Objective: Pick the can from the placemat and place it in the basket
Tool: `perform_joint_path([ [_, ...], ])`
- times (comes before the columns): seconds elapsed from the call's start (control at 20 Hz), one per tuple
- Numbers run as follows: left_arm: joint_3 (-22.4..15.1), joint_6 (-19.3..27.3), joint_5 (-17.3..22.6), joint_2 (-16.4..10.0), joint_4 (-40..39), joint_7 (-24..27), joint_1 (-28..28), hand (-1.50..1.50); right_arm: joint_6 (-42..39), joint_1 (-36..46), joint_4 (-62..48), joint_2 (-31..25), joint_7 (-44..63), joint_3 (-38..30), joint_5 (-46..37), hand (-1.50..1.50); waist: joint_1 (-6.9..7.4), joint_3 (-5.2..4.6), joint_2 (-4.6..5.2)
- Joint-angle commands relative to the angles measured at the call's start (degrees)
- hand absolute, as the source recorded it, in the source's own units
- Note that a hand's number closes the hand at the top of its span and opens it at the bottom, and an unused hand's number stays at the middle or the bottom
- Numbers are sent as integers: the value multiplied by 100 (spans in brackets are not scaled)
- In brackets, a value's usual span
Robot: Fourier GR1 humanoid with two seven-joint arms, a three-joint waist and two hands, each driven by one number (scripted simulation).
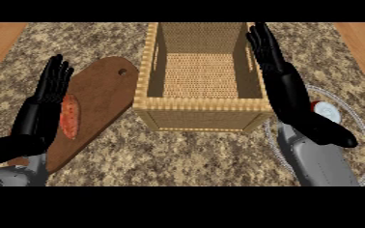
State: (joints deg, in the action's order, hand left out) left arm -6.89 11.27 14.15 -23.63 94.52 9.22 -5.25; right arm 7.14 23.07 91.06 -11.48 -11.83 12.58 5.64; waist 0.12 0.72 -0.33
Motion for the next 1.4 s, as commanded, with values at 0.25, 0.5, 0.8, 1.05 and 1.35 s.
perform_joint_path([
  [0.25,-83,-52,-847,-727,-282,-334,-274,0,-3060,-185,-104,-919,950,608,1748,150,2,-53,85],
  [0.5,-85,-214,-729,-684,-602,-556,-303,0,-2208,-1265,851,6,1564,939,2270,-150,-202,-75,6],
  [0.8,-43,-240,-763,-699,-373,-948,-396,0,-1472,-688,2258,-1360,2498,-26,917,-150,-114,-82,-24],
  [1.05,-109,-292,-825,-612,-615,-777,-521,0,-2166,135,2192,-2954,3413,-436,94,-150,-144,-103,-7],
  [1.35,-229,-300,-928,-512,-623,-686,-606,0,-4466,984,1803,-4580,3573,-87,372,-150,95,-104,63],
])
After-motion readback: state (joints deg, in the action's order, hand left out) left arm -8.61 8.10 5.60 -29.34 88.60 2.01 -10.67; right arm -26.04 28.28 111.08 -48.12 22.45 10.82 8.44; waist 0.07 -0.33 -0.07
